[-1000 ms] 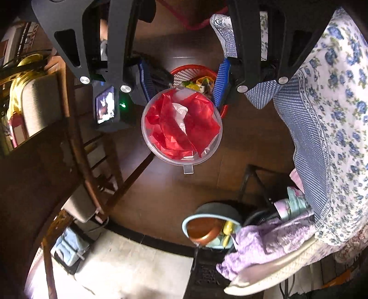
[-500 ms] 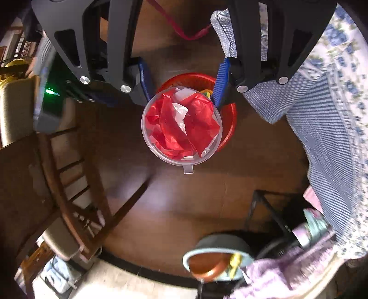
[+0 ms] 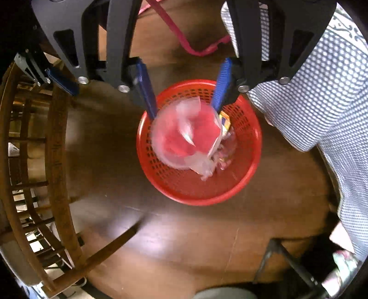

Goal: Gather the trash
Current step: 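Open the right tool to drop the bag while the left tool releases the cup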

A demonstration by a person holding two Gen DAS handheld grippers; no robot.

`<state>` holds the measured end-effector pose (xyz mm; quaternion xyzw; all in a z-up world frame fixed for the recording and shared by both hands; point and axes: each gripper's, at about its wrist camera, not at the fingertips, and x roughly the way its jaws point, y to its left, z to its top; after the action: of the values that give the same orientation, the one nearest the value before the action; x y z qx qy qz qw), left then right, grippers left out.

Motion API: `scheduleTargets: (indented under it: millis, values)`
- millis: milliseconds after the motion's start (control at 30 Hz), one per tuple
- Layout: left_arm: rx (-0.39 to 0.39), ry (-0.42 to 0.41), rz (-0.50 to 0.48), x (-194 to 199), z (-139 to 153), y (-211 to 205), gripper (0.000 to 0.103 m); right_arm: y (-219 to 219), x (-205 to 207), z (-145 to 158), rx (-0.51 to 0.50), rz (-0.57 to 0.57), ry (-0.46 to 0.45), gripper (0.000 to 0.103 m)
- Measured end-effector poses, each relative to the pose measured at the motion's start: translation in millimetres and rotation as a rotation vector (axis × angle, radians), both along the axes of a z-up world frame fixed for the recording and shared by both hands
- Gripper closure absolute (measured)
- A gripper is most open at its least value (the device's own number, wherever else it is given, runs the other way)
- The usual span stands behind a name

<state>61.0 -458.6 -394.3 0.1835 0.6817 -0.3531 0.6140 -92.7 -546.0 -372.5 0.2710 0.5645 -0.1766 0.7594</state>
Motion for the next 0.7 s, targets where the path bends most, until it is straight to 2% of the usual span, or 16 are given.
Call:
scheduleTargets:
  millis: [67,100,333,700]
  values:
    - [0.004,-0.018,-0.008,-2,3,-1,0.016,0,-1,2,0.001,-0.004,-0.001,0.055]
    - [0.006,-0.029,-0.010,-3,4,-1,0.014,0,-1,2,0.001,-0.004,-0.002,0.055]
    - [0.014,-0.022,-0.009,-4,6,1,0.013,3,3,5,-0.002,0.015,0.000,0.055]
    - [-0.037,-0.053,0.052,9,41,11,0.013,8,3,29,-0.016,0.034,-0.024,0.055]
